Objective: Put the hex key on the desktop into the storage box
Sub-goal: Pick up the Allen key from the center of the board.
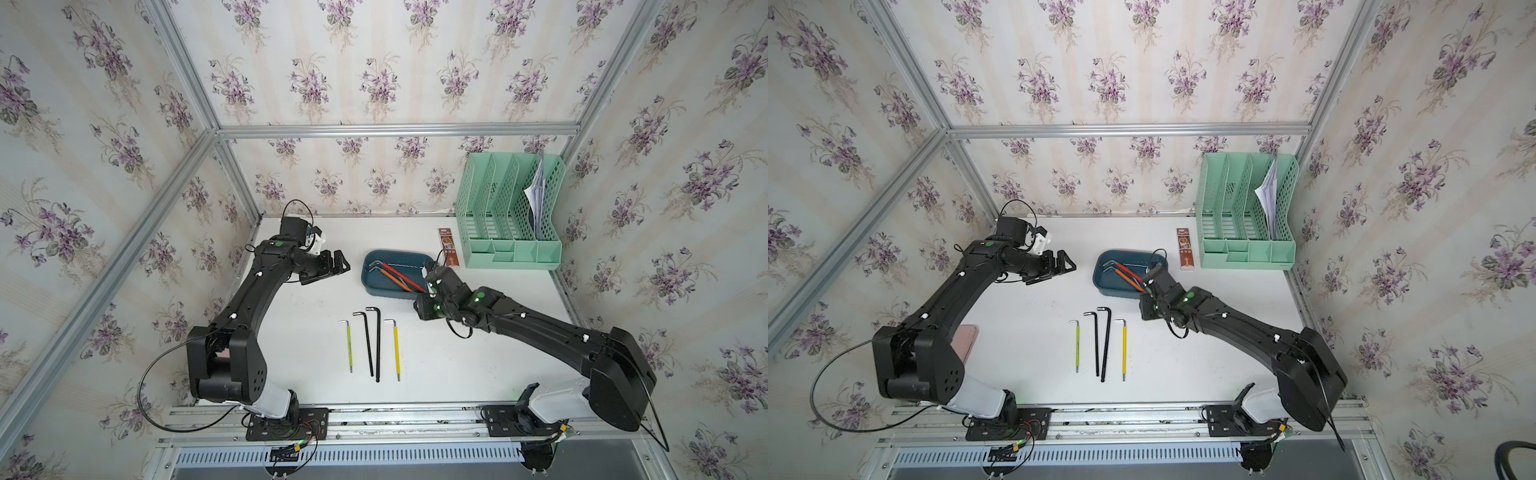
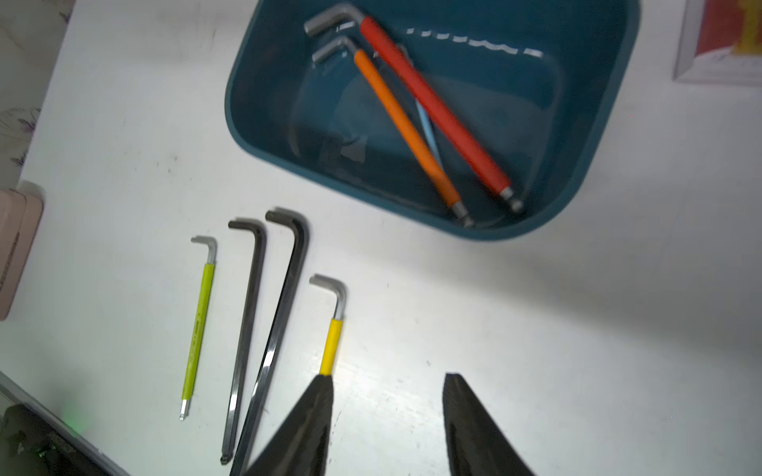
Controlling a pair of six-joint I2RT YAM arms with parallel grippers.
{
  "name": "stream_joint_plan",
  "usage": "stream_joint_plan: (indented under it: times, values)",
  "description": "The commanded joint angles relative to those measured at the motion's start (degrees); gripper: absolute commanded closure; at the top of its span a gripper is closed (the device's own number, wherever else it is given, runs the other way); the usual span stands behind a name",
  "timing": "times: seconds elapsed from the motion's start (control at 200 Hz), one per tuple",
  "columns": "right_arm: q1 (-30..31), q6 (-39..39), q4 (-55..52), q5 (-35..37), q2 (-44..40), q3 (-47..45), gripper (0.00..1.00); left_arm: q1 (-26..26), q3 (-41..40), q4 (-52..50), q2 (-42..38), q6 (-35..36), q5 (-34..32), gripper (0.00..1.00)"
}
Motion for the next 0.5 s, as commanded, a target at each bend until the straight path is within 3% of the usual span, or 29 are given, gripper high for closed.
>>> stream_joint_plan:
  times: [0.0,0.18,0.494]
  values:
    - [3.0,8.2,-4.3,3.8,0.4,-1.5,0.52,0.1,0.0,0.0,-0.5,0.8,-1.4,0.01]
    - [7.9,9.7,-7.0,0.3,4.1,1.2,0.52,0.0,0.4,-0.5,0.3,0.8,-0.8,0.01]
    - [9.6,8.1,-12.0,-3.3,13.0,8.8,0.53,0.1,0.8,-1.1,0.3,0.9,-1.4,0.01]
